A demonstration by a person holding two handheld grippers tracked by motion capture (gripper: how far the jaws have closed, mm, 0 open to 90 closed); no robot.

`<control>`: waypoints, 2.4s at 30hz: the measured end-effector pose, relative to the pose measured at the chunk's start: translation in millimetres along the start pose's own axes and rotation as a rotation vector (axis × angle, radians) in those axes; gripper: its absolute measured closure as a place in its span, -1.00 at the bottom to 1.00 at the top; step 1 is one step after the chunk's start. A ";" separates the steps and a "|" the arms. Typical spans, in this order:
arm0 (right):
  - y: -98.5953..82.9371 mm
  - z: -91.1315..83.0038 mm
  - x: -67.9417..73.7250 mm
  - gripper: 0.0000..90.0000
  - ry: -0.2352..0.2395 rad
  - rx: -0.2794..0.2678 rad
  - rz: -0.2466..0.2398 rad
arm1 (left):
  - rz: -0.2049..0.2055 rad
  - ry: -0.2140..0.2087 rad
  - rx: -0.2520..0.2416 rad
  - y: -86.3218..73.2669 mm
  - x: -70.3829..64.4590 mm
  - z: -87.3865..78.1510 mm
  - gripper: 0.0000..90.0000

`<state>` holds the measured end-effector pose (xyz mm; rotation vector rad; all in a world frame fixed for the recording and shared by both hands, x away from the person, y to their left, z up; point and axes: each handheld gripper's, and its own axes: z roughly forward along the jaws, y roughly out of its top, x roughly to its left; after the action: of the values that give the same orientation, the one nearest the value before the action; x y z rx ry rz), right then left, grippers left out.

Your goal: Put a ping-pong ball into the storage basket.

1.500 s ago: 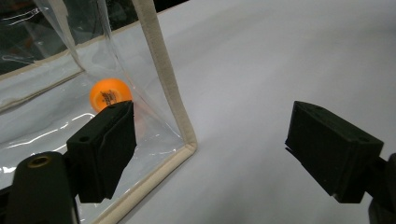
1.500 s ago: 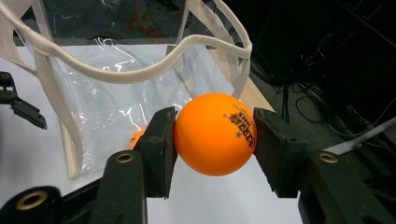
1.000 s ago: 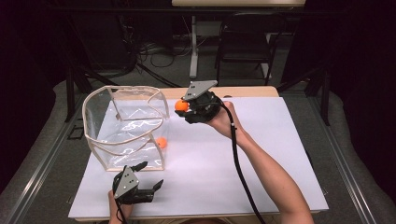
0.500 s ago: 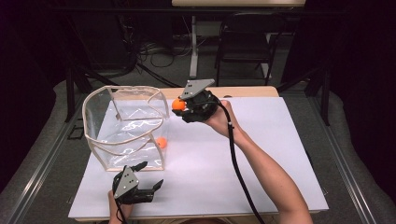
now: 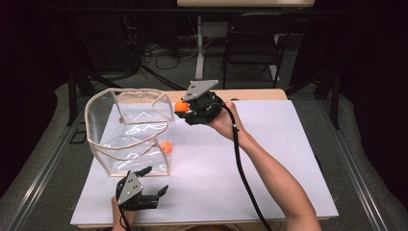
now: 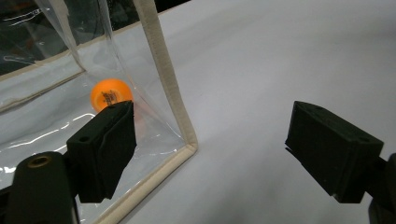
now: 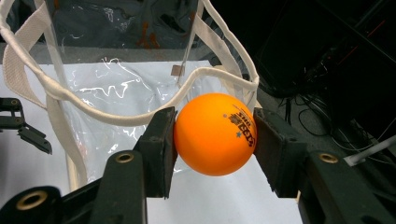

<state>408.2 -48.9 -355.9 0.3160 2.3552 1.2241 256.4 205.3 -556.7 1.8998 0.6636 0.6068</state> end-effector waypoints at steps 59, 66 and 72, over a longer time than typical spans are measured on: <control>20.1 13.1 8.2 0.13 0.017 -0.053 -0.014 | -0.004 0.000 -0.004 -0.3 0.6 -0.7 -0.65; 23.0 14.5 9.6 0.13 0.019 -0.063 -0.013 | -0.005 0.000 -0.005 -0.3 0.5 -0.7 -0.65; 25.3 17.1 11.9 0.13 0.024 -0.072 -0.011 | -0.006 -0.002 -0.007 -0.3 0.4 -0.7 -0.65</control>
<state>406.2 -17.3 -347.2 0.2651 2.3236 1.3115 256.2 206.1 -556.6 1.8914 0.6648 0.6024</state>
